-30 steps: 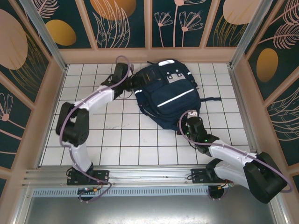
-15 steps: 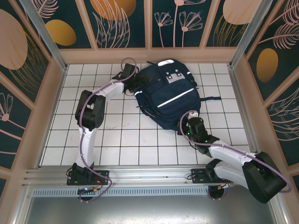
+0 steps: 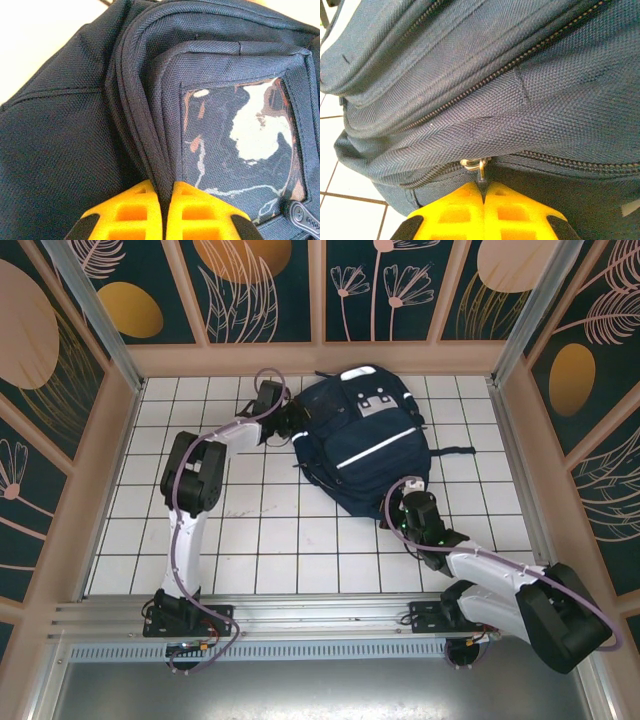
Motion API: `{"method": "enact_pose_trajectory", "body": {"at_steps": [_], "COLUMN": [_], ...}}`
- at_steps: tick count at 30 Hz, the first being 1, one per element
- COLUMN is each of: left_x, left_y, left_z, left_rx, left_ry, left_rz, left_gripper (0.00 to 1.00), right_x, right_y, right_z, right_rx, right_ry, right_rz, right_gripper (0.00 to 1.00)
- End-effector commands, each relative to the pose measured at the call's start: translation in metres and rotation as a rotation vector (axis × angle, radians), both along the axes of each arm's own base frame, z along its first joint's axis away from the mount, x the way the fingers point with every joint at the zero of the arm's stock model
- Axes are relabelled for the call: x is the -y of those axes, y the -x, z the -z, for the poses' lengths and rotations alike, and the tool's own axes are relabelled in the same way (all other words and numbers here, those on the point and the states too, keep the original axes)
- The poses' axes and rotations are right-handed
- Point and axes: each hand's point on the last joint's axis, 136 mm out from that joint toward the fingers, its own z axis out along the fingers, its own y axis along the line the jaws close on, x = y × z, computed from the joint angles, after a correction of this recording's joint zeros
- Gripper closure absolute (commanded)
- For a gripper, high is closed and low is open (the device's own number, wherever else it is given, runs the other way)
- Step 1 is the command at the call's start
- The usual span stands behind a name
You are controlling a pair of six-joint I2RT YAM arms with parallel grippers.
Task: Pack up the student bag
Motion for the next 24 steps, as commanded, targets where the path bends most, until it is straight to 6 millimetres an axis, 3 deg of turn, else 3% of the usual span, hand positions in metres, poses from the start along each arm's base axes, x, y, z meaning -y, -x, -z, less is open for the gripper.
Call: {"method": "enact_pose_trajectory", "body": {"at_steps": [1, 6, 10, 13, 14, 17, 24], "left_x": [-0.027, -0.068, -0.083, -0.099, -0.103, -0.113, -0.119], "left_y": [0.018, 0.050, 0.080, 0.099, 0.104, 0.115, 0.128], "left_z": [-0.002, -0.023, -0.041, -0.038, -0.032, -0.039, -0.025], "left_rx": [-0.019, 0.004, 0.011, -0.019, -0.039, -0.041, -0.083], "left_ry": [0.016, 0.068, 0.144, 0.172, 0.185, 0.272, 0.375], "left_rz": [-0.064, -0.168, -0.255, -0.352, -0.379, -0.463, -0.545], "left_gripper": [1.00, 1.00, 1.00, 1.00, 1.00, 1.00, 1.00], "right_x": [0.005, 0.007, -0.010, -0.028, -0.032, -0.044, -0.086], "right_y": [-0.005, -0.022, -0.044, -0.051, -0.050, -0.042, -0.002], "right_z": [-0.008, -0.016, -0.024, -0.019, -0.016, -0.008, -0.003], "right_rx": [0.021, 0.035, 0.033, -0.001, -0.012, -0.032, 0.001], "right_ry": [-0.008, -0.007, 0.009, 0.005, 0.001, 0.021, 0.186], "right_rz": [0.026, 0.033, -0.017, -0.084, -0.102, -0.145, -0.325], "right_gripper": [1.00, 1.00, 1.00, 1.00, 1.00, 1.00, 1.00]}}
